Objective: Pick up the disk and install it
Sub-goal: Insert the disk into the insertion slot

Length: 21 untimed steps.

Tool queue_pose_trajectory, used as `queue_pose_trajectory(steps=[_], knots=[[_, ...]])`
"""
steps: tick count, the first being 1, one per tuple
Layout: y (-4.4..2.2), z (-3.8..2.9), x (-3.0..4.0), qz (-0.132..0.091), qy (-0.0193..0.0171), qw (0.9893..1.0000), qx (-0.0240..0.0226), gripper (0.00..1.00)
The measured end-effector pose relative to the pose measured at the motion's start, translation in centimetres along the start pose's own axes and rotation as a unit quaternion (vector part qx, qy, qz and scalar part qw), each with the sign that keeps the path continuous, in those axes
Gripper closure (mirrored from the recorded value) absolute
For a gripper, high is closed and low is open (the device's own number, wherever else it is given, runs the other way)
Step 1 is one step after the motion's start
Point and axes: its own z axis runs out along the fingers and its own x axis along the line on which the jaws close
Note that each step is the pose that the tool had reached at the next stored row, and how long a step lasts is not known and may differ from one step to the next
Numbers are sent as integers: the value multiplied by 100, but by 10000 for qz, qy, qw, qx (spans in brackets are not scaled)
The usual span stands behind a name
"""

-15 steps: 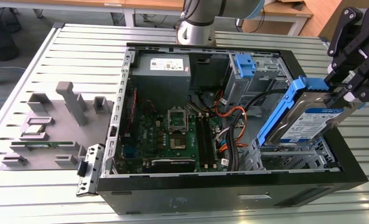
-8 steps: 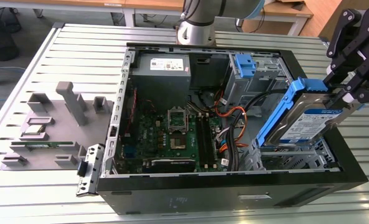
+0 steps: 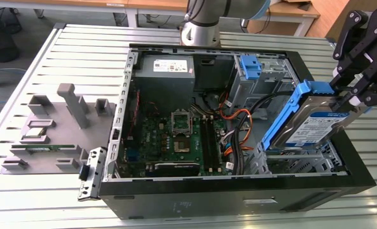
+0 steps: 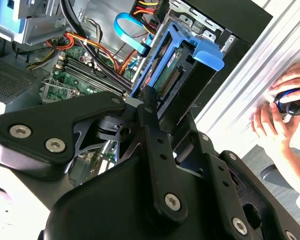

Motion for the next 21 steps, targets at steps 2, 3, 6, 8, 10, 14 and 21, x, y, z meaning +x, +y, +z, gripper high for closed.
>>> queue_pose_trajectory(steps=[2, 3, 6, 8, 10, 14, 21], knots=[[-1, 2, 1, 13, 1, 10000, 1, 65], [-1, 4, 0, 35, 0, 10000, 1, 65], [-2, 7, 0, 76, -1, 10000, 2, 65], [-2, 7, 1, 78, -1, 10000, 2, 65], [-4, 11, 1, 78, -2, 10000, 2, 65], [-5, 29, 1, 78, -2, 10000, 3, 65], [-6, 41, 1, 78, -3, 10000, 4, 65]])
